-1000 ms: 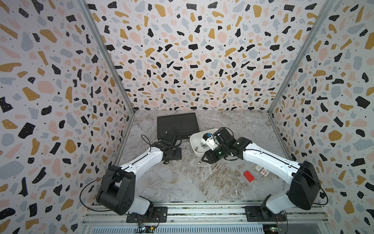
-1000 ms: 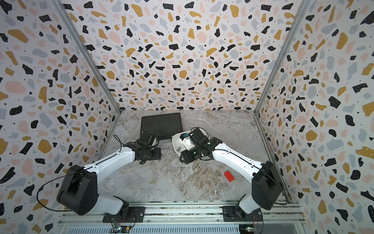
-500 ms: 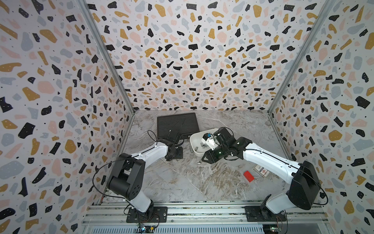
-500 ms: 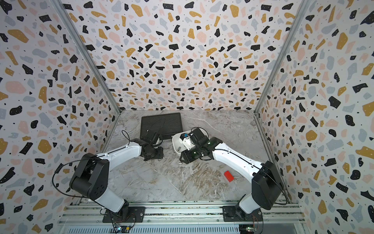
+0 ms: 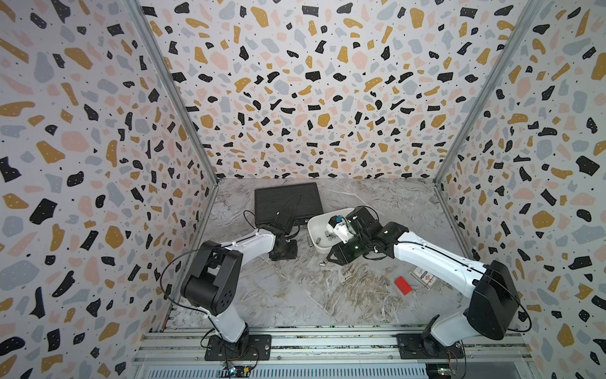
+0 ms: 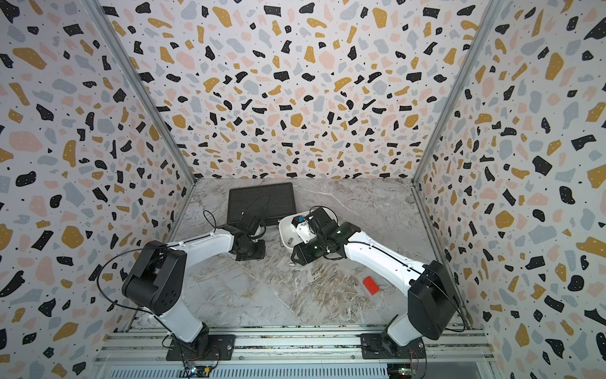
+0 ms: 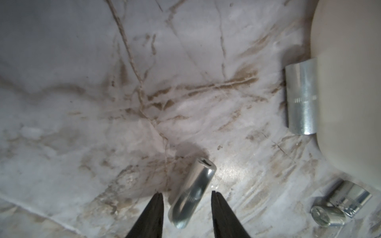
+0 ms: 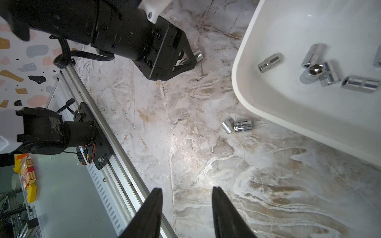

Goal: Put the socket on the desktop into the storage box
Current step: Pick up the socket head at the center of the board.

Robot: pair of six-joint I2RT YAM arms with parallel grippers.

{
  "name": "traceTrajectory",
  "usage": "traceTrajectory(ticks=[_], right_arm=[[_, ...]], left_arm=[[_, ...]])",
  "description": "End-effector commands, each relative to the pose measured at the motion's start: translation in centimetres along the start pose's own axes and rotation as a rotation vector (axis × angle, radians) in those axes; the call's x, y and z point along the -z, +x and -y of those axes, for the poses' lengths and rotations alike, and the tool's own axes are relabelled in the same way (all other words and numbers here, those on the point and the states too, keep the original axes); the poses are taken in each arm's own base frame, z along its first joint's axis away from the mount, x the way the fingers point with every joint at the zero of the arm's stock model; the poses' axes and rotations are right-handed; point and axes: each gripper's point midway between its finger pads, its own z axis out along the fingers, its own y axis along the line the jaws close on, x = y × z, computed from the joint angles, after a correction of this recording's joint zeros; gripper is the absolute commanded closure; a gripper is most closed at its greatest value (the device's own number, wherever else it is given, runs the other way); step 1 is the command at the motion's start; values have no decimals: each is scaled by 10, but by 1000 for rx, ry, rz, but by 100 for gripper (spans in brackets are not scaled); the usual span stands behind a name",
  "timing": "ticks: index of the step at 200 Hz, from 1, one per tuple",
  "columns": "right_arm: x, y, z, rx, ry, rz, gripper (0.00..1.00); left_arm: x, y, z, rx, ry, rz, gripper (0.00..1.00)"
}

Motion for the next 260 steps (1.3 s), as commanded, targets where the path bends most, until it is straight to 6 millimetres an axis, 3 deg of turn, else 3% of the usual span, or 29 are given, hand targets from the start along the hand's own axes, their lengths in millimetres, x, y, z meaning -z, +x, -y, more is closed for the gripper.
traceTrajectory(ticks=[1, 25, 113, 161, 204, 260], right_arm=[[8, -2, -4, 10, 3, 23, 56], [8, -2, -4, 5, 3, 24, 56], [7, -2, -3, 3, 5, 27, 56], [9, -2, -3, 6, 9, 30, 56], [9, -1, -4, 4, 7, 30, 56], [14, -1, -3, -12, 9, 46, 56]], left_arm=[[2, -9, 4, 8, 19, 20, 61], [1, -8, 4, 10, 16, 18, 68], [-9, -4, 6, 2, 6, -14, 64], [-12, 1, 6, -9, -8, -30, 86], [-2, -2, 8, -13, 0, -9, 98], [25, -10, 15, -18, 39, 43, 100]])
